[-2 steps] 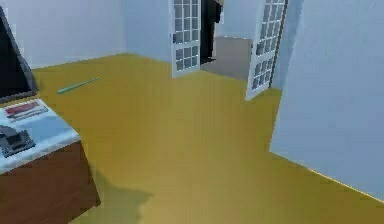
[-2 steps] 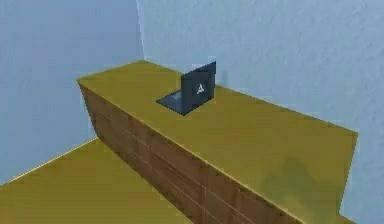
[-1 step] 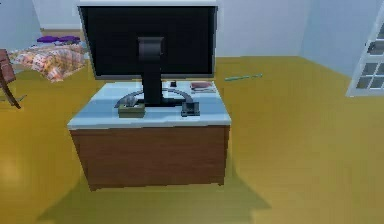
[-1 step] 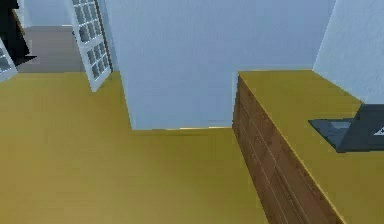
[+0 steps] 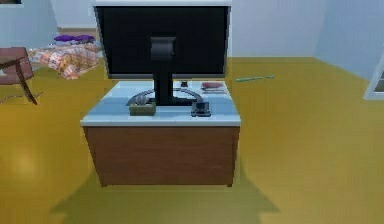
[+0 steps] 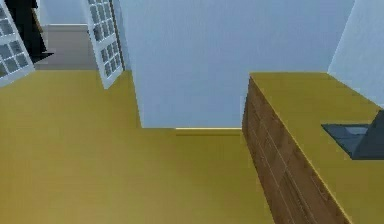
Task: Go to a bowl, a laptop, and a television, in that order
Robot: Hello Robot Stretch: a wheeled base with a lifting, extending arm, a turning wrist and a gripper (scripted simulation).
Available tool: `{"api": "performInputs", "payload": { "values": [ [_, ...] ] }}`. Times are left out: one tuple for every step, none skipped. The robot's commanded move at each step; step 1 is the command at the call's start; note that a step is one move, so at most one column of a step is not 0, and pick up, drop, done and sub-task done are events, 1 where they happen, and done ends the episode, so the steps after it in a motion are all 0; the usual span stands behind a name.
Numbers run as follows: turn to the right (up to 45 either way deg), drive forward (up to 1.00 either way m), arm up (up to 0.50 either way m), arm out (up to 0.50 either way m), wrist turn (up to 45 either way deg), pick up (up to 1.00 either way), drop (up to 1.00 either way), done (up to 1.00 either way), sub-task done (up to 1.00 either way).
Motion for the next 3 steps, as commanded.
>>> {"api": "performInputs", "payload": {
  "values": [
    [0.0,0.65,0.0,0.0,0.0,0.0,0.0,0.0,0.0],
    [-9.0,0.0,0.0,0.0,0.0,0.0,0.0,0.0,0.0],
    [0.0,0.0,0.0,0.0,0.0,0.0,0.0,1.0,0.0]
  ]
}}
